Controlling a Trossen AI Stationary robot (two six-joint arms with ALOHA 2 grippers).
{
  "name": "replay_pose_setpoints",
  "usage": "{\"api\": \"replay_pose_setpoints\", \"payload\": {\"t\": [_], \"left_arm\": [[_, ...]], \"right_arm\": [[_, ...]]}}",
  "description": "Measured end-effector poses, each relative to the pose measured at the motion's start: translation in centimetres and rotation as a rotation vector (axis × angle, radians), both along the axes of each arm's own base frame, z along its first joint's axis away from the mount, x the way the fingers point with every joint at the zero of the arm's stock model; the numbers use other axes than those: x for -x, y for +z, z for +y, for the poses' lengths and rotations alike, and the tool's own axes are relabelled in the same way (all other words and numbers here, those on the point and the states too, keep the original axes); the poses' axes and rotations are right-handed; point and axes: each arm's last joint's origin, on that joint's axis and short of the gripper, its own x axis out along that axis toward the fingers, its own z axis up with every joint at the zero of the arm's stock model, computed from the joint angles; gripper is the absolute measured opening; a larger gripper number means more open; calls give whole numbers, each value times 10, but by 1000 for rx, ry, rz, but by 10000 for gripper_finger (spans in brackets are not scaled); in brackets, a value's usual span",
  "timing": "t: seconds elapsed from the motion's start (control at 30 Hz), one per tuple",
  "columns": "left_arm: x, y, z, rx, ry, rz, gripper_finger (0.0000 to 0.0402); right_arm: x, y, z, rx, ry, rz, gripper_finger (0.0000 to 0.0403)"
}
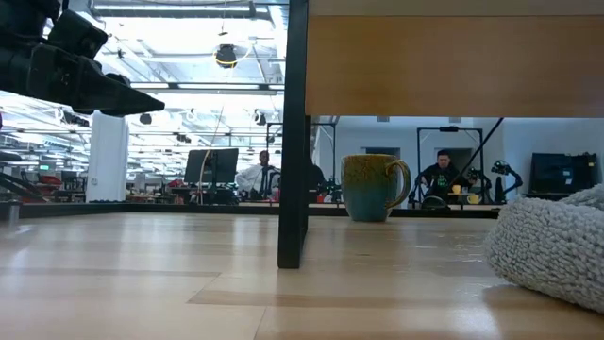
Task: Stack small to large cups/mugs on shelf
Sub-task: Put the blue mug on the shelf
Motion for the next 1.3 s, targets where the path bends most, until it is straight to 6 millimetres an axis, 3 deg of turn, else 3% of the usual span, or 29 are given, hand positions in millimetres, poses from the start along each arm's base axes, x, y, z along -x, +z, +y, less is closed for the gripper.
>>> {"api": "replay_pose_setpoints", "payload": {"t": [0.47, 0.97, 1.3], "left_arm": [[0, 0, 0, 3, 0, -1, 266], [0, 0, 0, 4, 0, -1, 266], [0, 0, 0, 4, 0, 0, 266]], "right_arm": [[-32, -60, -14, -31, -22, 178, 127], [-31, -56, -14, -25, -73, 147, 133], [-31, -56, -14, -30, -78, 147, 220]]}}
